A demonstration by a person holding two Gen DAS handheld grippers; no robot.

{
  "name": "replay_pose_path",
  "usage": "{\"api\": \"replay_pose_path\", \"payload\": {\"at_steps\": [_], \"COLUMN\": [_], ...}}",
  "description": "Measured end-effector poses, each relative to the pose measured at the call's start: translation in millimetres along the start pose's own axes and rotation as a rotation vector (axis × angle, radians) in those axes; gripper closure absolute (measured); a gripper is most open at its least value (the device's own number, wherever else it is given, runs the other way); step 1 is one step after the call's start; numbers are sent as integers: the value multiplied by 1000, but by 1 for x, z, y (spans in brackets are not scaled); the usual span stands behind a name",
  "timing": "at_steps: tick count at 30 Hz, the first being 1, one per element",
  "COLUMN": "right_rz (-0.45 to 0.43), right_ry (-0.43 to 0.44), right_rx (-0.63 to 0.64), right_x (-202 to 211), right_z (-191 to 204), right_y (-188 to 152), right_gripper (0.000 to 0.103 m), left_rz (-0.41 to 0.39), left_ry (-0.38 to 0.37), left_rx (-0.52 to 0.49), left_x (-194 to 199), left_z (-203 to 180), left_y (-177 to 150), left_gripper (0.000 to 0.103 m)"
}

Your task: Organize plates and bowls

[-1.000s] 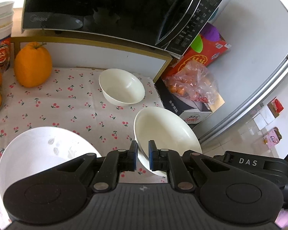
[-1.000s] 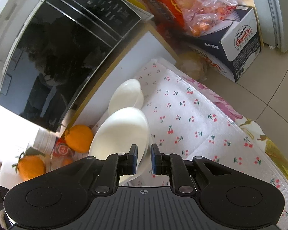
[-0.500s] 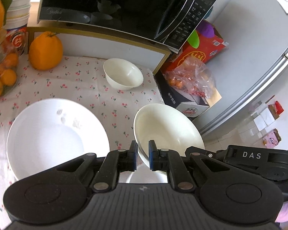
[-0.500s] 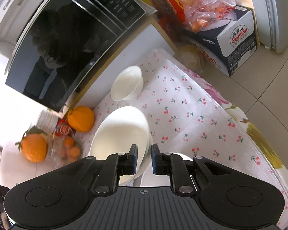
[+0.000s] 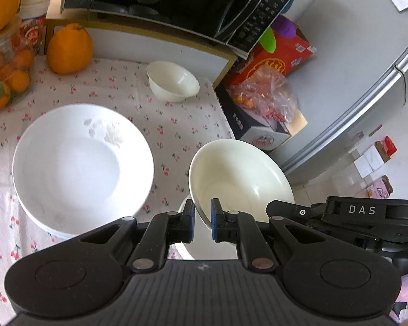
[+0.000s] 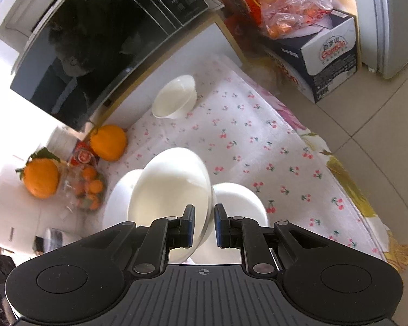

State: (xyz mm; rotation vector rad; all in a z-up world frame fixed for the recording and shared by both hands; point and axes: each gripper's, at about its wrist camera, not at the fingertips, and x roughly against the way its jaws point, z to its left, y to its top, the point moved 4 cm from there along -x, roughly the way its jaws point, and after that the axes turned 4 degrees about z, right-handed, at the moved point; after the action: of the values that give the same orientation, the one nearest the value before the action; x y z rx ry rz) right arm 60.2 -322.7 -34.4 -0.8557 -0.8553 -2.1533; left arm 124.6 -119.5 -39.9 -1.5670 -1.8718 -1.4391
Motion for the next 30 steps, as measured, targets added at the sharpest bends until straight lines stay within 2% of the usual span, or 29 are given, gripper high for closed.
{"api": "replay_pose_path", "payload": {"at_steps": [9,19,30], "right_rz": [47,66,88], "right_ry": [-30,-81,-108], "right_rx": [-27,15,24], "right_x": [-4,-17,-26], "right_z": [-19,-19,-20], "right_y": [-13,-19,-22], "right_gripper": [88,88,87], "left_rz": [47,65,84], "left_ry": [1,102,130], "left_rx": [-17,-90,-114], "left_x": [-8,-21,-24], "left_z": [-4,-3,-2], "left_y": [-13,-22,-27], "left_gripper": [93,92,91]}}
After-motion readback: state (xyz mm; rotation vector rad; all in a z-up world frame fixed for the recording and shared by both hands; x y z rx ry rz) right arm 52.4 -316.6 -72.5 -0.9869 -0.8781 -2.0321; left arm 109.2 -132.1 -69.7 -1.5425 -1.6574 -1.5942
